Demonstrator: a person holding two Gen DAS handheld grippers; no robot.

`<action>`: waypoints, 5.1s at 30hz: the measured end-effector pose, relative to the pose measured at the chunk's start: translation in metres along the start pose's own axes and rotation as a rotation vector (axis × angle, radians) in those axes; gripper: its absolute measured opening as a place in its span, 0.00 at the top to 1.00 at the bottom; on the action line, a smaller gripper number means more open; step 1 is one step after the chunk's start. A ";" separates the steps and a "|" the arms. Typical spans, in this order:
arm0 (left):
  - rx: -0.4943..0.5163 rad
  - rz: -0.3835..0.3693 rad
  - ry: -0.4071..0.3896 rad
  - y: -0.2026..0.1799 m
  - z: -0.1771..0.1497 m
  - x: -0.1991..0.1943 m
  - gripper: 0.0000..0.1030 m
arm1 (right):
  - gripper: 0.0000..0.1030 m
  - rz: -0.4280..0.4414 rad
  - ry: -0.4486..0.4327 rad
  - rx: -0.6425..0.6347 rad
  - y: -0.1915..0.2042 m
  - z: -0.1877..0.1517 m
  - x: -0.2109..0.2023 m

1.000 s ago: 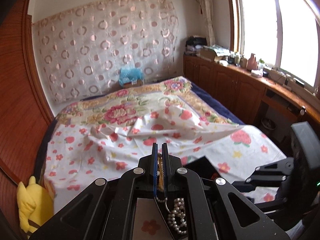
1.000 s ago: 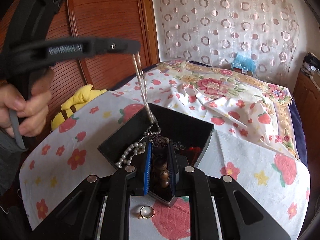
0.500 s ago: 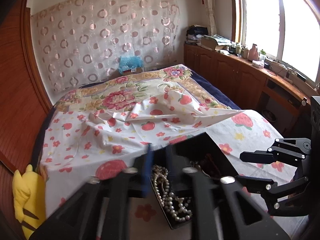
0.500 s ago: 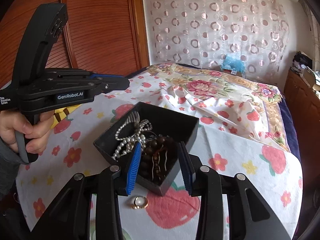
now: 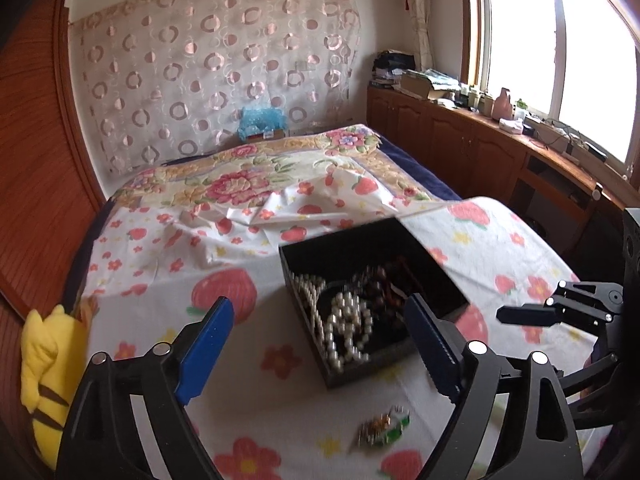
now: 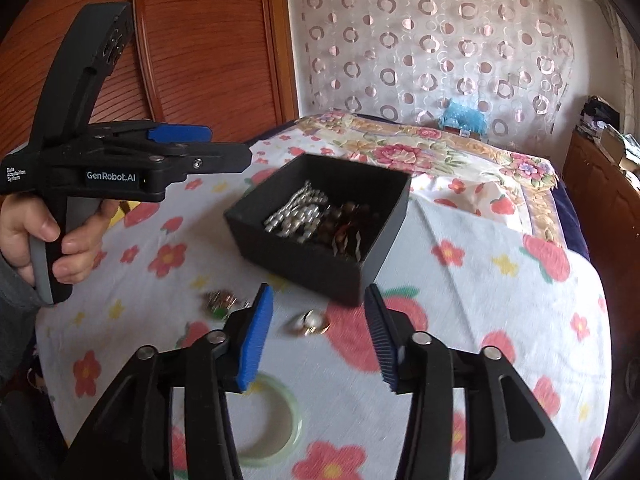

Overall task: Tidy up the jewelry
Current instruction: 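Move both open tools back over the remaining jewelry, then grasp the green-stone pendant with the left tool and lift it, then carry the pendant over the box with the left tool while the right grasps the jade bangle, then release the pendant into the box with the left tool while the right lifts the jade bangle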

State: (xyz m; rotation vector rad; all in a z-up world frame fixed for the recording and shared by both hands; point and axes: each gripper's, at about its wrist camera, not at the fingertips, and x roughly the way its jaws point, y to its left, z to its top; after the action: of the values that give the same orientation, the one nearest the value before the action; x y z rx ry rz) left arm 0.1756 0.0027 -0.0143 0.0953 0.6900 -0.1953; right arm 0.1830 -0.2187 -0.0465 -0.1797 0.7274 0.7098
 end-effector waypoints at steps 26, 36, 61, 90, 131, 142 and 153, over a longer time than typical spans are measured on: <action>0.008 -0.040 0.167 -0.015 -0.091 0.001 0.26 | 0.25 -0.029 0.180 -0.052 0.031 -0.059 0.006; -0.038 -0.082 0.195 -0.033 -0.087 0.014 0.41 | 0.29 -0.061 0.178 -0.063 0.030 -0.061 0.006; -0.038 -0.023 0.209 -0.029 -0.094 0.017 0.71 | 0.28 -0.063 0.177 -0.065 0.027 -0.062 0.005; -0.033 -0.057 0.051 -0.028 -0.058 -0.025 0.89 | 0.25 -0.060 0.180 -0.067 0.027 -0.062 0.009; -0.019 -0.041 -0.091 -0.019 0.018 -0.048 0.89 | 0.69 -0.058 0.042 -0.046 0.008 0.000 -0.022; 0.003 -0.048 -0.062 -0.030 0.025 -0.027 0.89 | 0.75 -0.095 0.156 -0.051 -0.004 -0.017 0.014; -0.002 -0.048 -0.053 -0.028 0.029 -0.020 0.89 | 0.90 -0.097 0.148 0.003 -0.022 -0.028 0.017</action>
State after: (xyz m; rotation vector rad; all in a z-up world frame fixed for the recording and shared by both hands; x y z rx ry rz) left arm 0.1724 -0.0261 0.0201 0.0713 0.6395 -0.2419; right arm 0.1911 -0.2372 -0.0810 -0.2650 0.8554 0.6068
